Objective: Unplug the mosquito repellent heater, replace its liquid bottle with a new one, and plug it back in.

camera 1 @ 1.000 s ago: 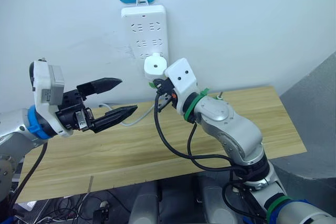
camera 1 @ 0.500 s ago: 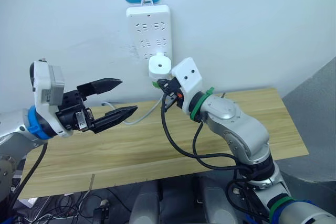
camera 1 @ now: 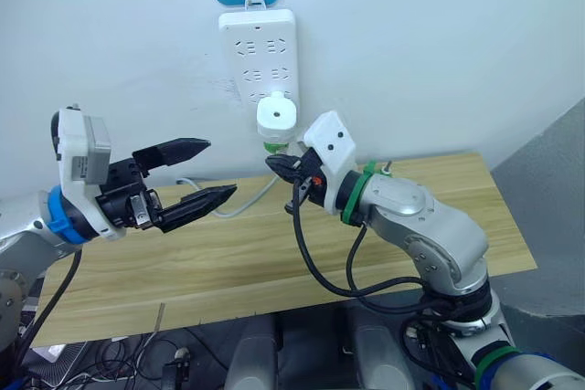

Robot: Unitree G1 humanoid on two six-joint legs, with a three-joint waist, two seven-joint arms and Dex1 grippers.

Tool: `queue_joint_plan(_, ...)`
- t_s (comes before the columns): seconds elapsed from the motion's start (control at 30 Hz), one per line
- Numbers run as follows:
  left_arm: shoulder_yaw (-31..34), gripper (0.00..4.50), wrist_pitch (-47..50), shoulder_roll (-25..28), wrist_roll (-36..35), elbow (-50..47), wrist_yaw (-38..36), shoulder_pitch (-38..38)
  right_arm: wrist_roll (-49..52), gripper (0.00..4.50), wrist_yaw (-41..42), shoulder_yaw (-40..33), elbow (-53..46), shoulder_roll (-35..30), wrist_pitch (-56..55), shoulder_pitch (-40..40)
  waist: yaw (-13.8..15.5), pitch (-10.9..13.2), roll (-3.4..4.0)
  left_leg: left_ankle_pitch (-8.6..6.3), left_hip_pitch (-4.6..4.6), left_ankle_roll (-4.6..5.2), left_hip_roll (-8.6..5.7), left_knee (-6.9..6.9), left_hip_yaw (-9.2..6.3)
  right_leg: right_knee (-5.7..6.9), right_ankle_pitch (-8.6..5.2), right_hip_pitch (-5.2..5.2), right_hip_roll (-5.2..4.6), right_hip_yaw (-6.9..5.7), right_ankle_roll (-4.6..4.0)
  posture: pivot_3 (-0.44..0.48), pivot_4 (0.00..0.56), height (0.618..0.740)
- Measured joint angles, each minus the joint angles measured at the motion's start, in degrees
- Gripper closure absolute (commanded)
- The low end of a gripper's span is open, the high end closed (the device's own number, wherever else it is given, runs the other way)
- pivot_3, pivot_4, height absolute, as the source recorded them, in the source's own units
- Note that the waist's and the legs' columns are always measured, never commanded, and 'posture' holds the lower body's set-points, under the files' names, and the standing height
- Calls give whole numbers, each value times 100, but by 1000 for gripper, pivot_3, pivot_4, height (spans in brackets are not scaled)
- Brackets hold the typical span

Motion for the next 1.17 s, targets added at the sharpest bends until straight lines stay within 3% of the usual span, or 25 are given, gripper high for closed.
queue_joint_plan(0.3,64,0,-162,-319,242,-186,167,848,599,4473,607,-773,-29,-807,10,318,0,-131,0,5,-1,-11,0,-5,2,-5,0,2,-1,0,0,-92,176,734)
queue_joint_plan(0.57,20,0,-162,-1179,945,-671,1232,2245,764,4473,1064,-850,-176,-1646,-351,1682,33,-472,1,-27,55,16,-4,-6,9,-25,-1,68,0,6,0,-83,119,734)
queue_joint_plan(0.7,16,0,-475,-1481,1420,-711,1287,2910,723,4473,1294,-812,-289,-2050,-661,2213,61,-610,5,-53,118,27,-1,-11,14,-54,-10,138,5,5,-7,-85,114,734)
queue_joint_plan(1.17,-465,0,-1712,-2428,3155,-497,1536,4020,632,4473,1621,-737,-310,-2618,-1285,3003,177,-853,20,-71,120,36,9,-6,12,-105,-15,168,24,6,-10,-72,127,734)
